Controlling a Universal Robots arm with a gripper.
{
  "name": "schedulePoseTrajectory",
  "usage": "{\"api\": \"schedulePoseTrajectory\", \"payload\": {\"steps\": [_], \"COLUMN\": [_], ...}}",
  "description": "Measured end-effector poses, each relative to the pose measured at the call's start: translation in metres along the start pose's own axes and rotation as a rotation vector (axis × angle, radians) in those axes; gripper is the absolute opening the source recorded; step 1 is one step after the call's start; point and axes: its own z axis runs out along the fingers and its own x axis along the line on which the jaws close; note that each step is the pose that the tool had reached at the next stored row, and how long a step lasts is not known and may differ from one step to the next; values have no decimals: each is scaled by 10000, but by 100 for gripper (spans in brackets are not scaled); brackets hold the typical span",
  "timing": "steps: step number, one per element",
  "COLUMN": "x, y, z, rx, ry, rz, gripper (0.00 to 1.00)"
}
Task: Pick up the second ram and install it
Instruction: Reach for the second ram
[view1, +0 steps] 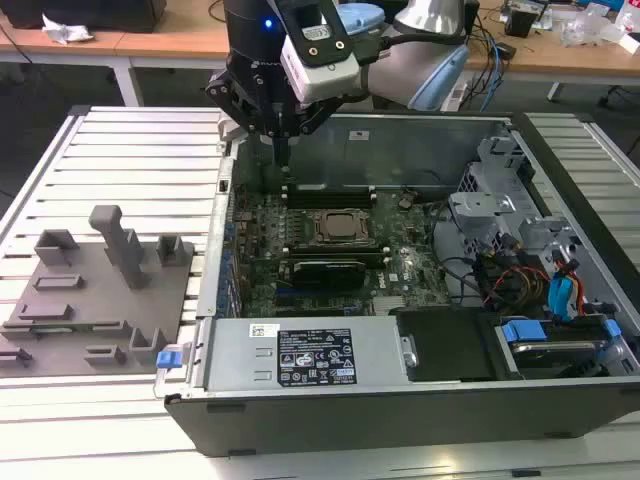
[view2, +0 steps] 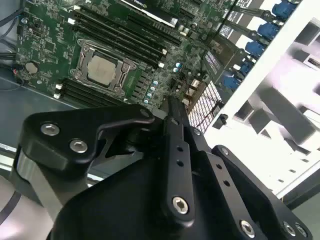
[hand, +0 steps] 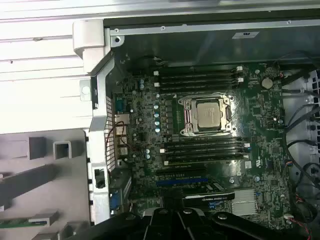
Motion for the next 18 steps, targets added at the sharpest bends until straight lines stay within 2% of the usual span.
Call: {"api": "schedulePoseTrajectory", "payload": {"steps": [4,14,18], "x": [143,358,531], "y": [-11,-27,-39], "z": [-4,-9,-14], "rx": [0,0,0], "ry": [-2,-2,-3], "rz": [1,2,1], "gripper": [11,11,11]}}
